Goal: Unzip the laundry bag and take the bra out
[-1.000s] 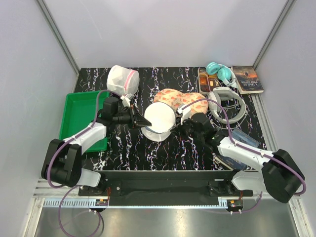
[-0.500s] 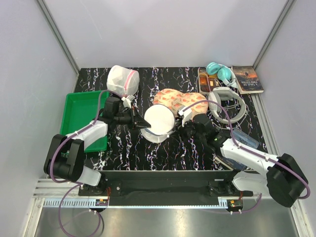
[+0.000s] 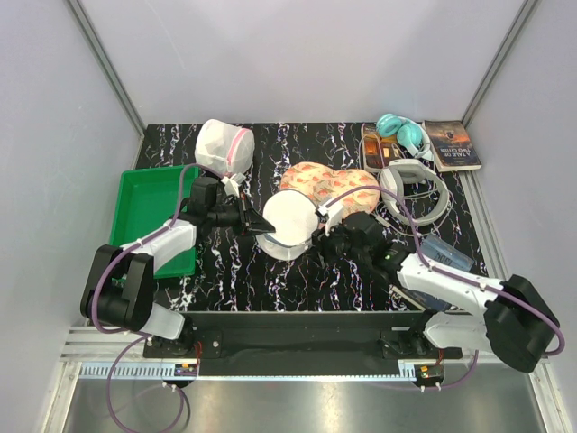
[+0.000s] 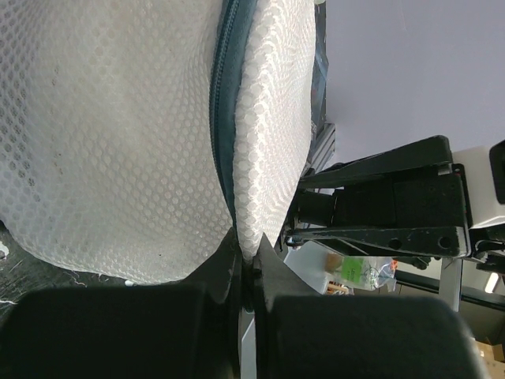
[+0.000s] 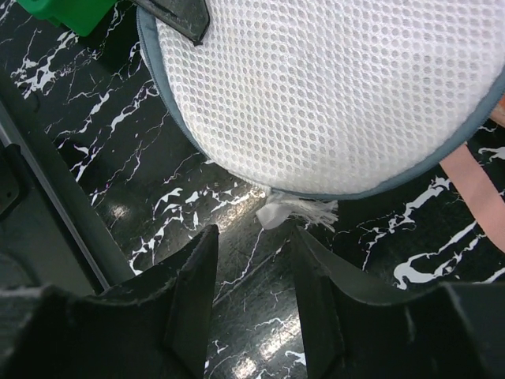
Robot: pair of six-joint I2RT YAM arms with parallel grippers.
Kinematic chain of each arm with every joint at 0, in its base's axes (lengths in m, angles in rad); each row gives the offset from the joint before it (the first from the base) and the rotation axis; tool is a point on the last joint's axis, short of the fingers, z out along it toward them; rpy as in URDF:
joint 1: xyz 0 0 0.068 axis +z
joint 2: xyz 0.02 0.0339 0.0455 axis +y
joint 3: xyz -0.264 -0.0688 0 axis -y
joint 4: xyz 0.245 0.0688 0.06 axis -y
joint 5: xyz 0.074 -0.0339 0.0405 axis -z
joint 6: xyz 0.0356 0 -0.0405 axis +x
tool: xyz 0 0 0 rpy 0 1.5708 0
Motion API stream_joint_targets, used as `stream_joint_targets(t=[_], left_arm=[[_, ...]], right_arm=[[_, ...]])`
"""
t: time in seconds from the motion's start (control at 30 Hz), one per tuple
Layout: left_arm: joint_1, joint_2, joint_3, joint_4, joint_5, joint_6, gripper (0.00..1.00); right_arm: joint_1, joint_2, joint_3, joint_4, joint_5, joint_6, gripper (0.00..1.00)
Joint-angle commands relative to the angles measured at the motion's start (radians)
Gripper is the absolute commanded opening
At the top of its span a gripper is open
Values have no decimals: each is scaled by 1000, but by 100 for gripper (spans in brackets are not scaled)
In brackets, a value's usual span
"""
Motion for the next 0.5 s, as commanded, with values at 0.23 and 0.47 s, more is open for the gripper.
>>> stream_joint_targets(t=[0.23, 0.47], left_arm=[[6, -17, 33, 31, 18, 3, 0], [6, -17, 32, 30, 18, 3, 0]], right_arm=[[75, 76, 89, 47, 123, 19, 44], [104, 46, 120, -13, 172, 14, 44]])
